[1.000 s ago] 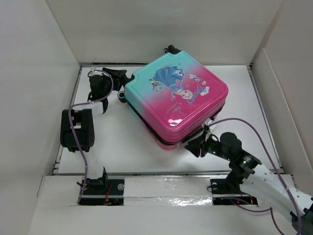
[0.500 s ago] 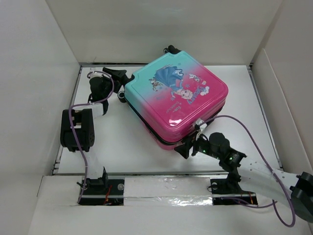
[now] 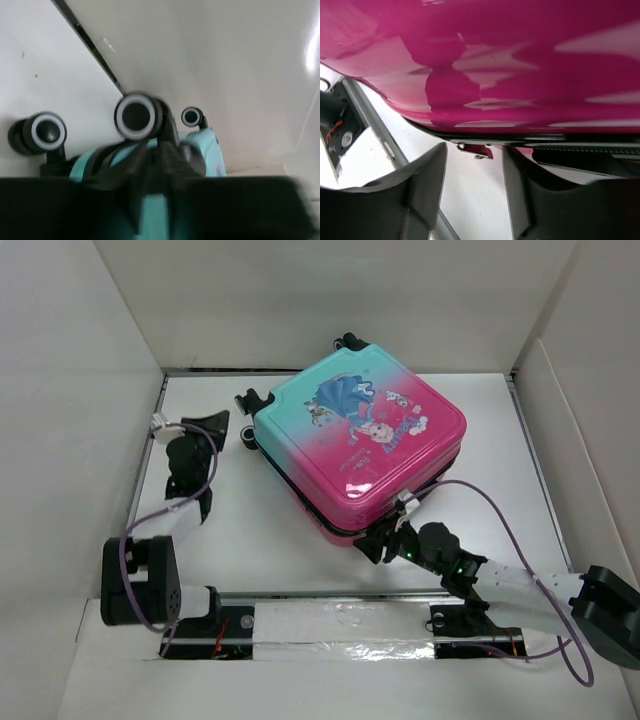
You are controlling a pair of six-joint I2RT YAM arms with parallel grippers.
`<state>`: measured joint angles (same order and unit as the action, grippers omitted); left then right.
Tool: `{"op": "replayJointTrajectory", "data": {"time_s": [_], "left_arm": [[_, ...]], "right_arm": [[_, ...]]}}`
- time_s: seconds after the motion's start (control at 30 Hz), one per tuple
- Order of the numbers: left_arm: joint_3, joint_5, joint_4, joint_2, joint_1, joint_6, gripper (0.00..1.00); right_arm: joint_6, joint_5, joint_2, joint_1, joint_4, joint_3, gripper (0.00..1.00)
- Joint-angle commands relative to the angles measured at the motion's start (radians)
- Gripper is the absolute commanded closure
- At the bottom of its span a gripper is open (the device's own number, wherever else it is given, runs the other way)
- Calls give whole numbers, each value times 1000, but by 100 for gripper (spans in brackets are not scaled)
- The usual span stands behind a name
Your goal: Pack the luggage
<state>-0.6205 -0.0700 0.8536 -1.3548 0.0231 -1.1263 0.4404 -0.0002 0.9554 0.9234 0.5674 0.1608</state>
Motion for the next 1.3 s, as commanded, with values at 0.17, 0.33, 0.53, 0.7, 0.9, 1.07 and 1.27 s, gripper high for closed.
{"op": "replayJointTrajectory", "data": {"time_s": [0.17,0.33,0.53,0.7,0.9,1.07,1.27], "left_arm": [[324,321,68,230,-411,230,100],[404,407,13,289,-633,307,100],[389,449,11,287,-883,427,100],[319,453,67,186,-1009,520,100],[243,391,188,36,-1066,568,100],[153,443,222,-93,-1137,562,100],[19,394,271,-227,-1158,528,100]], "right_arm": [[70,192,40,40,274,-18,69],[72,213,85,40,371,-18,83],[61,221,100,58,459,-43,100],[37,236,-29,95,245,-29,100],[3,226,-306,114,-259,41,100],[12,163,-402,123,-509,131,100],[66,279,-122,328,-396,296,100]]}}
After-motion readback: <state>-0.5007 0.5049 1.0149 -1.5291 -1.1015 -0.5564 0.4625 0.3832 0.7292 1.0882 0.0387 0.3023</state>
